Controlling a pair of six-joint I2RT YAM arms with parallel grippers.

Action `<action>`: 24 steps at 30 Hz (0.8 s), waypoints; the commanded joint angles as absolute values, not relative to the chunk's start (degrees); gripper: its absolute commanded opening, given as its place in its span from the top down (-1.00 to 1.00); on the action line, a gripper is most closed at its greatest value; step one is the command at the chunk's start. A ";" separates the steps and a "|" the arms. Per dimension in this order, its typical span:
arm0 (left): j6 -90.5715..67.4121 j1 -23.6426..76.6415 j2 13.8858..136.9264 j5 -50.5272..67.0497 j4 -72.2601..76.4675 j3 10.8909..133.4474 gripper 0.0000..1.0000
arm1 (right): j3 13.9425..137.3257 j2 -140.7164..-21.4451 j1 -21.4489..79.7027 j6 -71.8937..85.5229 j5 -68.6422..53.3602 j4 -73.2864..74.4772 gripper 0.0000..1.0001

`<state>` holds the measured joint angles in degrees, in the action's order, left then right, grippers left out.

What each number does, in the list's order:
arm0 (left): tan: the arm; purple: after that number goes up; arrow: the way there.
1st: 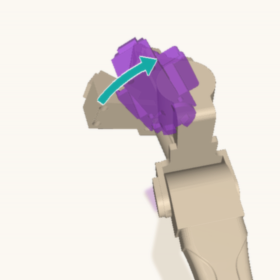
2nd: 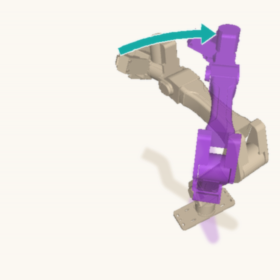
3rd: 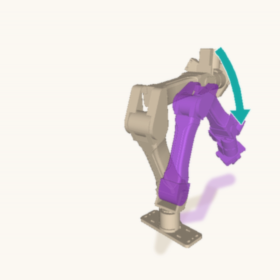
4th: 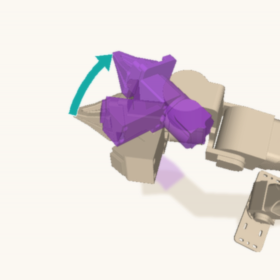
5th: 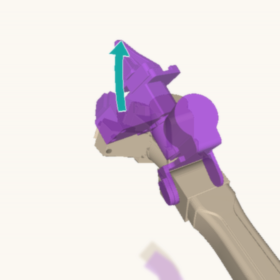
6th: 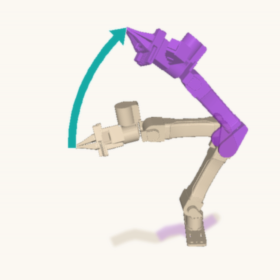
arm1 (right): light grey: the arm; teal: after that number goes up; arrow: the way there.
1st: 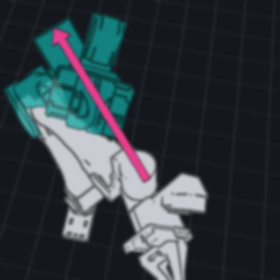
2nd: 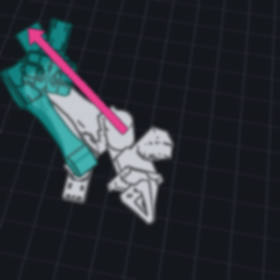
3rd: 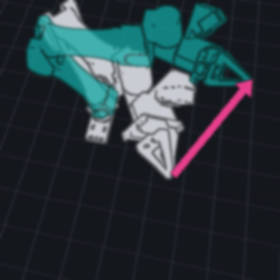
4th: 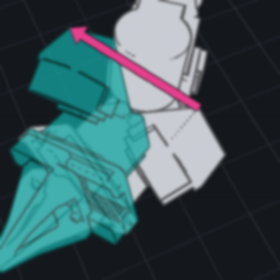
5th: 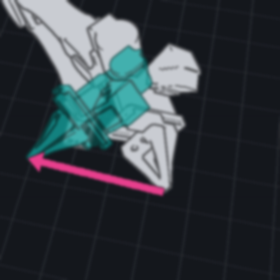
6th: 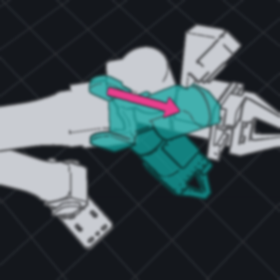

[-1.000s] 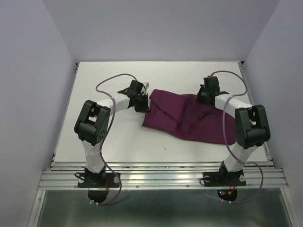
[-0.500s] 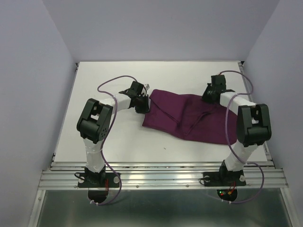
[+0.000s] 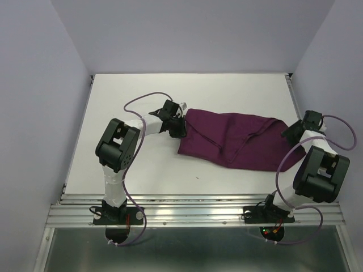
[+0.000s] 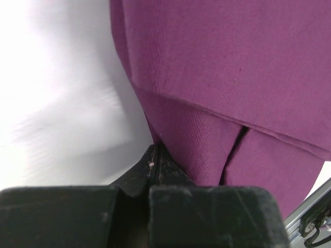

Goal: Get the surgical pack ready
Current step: Pack the surgical kit at the center of the board.

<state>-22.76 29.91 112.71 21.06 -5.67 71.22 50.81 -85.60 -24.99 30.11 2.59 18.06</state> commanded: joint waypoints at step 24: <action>-21.18 25.66 105.47 17.23 -10.46 73.21 1.00 | 38.49 -78.39 -27.16 37.88 17.83 20.48 -0.29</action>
